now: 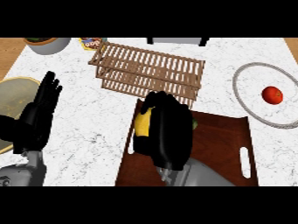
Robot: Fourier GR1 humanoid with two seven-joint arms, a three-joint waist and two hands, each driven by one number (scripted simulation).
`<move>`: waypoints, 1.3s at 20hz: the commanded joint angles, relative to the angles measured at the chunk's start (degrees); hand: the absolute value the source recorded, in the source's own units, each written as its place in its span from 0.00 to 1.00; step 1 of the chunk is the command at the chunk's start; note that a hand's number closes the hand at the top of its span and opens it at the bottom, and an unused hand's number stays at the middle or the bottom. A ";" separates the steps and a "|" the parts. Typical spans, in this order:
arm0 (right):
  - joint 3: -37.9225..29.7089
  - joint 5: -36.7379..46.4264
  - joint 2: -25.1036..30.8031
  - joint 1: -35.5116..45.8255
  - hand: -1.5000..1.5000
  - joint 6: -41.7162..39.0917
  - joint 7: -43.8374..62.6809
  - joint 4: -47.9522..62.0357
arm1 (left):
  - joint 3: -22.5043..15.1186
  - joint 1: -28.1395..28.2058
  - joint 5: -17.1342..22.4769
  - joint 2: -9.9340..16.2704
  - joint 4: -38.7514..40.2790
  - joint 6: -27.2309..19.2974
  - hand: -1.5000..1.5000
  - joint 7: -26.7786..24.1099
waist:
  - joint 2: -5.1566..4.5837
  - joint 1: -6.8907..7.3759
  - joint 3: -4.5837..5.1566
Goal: Pick the lemon from the tray and place it in the tiered shelf
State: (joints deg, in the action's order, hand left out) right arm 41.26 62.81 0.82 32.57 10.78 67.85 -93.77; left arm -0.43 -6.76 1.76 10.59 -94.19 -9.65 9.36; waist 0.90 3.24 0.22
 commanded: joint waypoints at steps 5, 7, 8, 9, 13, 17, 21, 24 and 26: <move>-4.32 4.47 -0.77 11.09 1.00 -0.84 17.30 2.10 | -0.16 -0.88 -0.35 -0.33 -0.25 -0.55 0.50 0.92 | -0.05 -0.37 0.06; -5.74 4.61 -0.77 11.92 1.00 -0.67 17.32 2.62 | 1.13 -0.80 -0.05 0.59 0.27 -0.23 0.50 0.09 | -0.21 -0.60 0.04; -6.59 5.40 -0.77 12.15 1.00 -0.54 17.33 2.52 | 0.33 -0.03 -0.33 -0.50 0.06 -0.82 0.50 -0.08 | -0.12 -0.88 0.01; -7.25 5.35 -0.77 13.02 1.00 0.50 17.34 4.59 | 0.50 0.93 -0.58 0.25 -0.11 -0.37 0.50 -0.40 | -0.34 0.06 0.01; -10.22 5.39 -0.77 16.01 1.00 1.22 17.35 7.68 | -0.09 -0.82 -0.98 -0.27 -0.36 -0.91 0.50 0.98 | -0.63 -0.23 -0.06; -10.71 6.13 -0.78 16.20 1.00 5.44 17.34 11.17 | 0.21 -0.19 -0.77 -0.10 1.02 0.04 0.50 -1.57 | -1.01 -0.07 -0.05; -12.05 5.95 -0.78 18.99 1.00 6.34 17.33 14.04 | 0.44 -1.49 -0.76 -0.01 -0.93 -0.69 0.50 1.13 | -0.83 -0.27 -0.13; -11.90 6.18 -0.78 20.33 1.00 11.22 17.33 19.00 | -0.18 -1.51 -0.98 -0.43 -1.35 -0.64 0.50 1.16 | -1.18 0.22 -0.16; -14.04 6.69 -0.78 21.98 1.00 13.42 15.01 22.91 | 0.79 -2.53 -0.72 -0.20 0.99 -0.47 0.50 0.36 | -1.51 -0.11 -0.15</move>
State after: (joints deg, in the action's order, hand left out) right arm 28.04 69.22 0.76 51.29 16.60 70.08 -75.85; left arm -0.15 -8.17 1.04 10.34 -94.49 -10.11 9.90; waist -0.30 3.32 0.09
